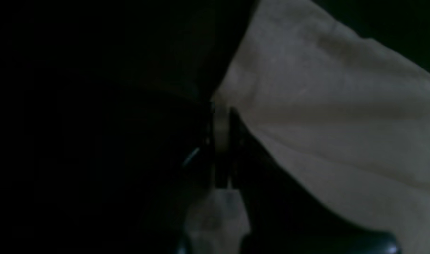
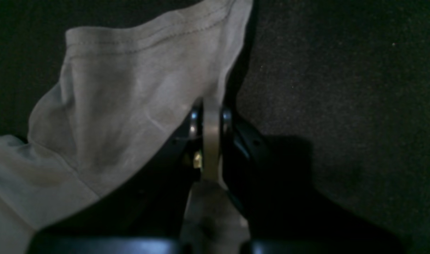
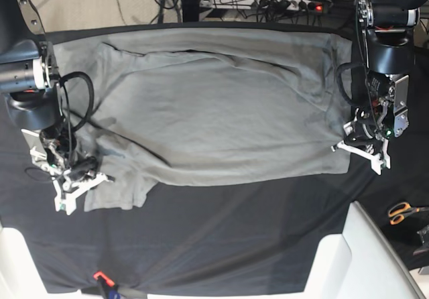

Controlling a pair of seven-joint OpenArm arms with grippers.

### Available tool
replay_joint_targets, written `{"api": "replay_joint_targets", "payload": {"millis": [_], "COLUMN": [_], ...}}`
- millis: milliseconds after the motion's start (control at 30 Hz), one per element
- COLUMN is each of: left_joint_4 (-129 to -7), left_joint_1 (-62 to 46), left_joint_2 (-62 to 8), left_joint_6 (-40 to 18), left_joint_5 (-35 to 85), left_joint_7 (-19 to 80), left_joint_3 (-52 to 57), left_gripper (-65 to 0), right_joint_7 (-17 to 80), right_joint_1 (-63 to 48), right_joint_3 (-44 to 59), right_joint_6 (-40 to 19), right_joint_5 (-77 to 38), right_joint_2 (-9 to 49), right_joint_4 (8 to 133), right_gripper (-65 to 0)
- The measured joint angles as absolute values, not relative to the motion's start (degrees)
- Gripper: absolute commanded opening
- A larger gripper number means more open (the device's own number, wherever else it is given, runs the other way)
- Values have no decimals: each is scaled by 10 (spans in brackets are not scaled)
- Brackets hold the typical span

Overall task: Fold the T-shirt properly
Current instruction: 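Fold the side edge inward with the left gripper toward the center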

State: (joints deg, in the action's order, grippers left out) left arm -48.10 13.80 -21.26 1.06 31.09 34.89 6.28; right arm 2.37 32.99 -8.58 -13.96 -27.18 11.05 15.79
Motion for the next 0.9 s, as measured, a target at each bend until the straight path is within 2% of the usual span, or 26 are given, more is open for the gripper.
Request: {"api": "replay_joint_targets", "payload": {"millis": [233, 433, 700, 900], "left_joint_4": [-486, -587, -621, -647], "left_joint_1": [134, 61, 32, 20], "left_joint_2": [-215, -221, -222, -224], "left_joint_6": [10, 4, 5, 6], "left_joint_5": [313, 320, 319, 317], "left_joint_7": [351, 376, 380, 414], "left_joint_3": [67, 63, 63, 127], "left_gripper": [-650, -650, -650, -650], "right_joint_7": [24, 25, 25, 26], "right_joint_1": [330, 330, 330, 330], "right_joint_3": [-85, -85, -85, -85], "right_joint_6": [-140, -140, -140, -139], "right_joint_5": [-272, -272, -272, -272], "right_joint_2": [111, 112, 112, 112], "right_joint_4": [158, 158, 158, 158], "right_gripper": [-648, -648, -648, -648]}}
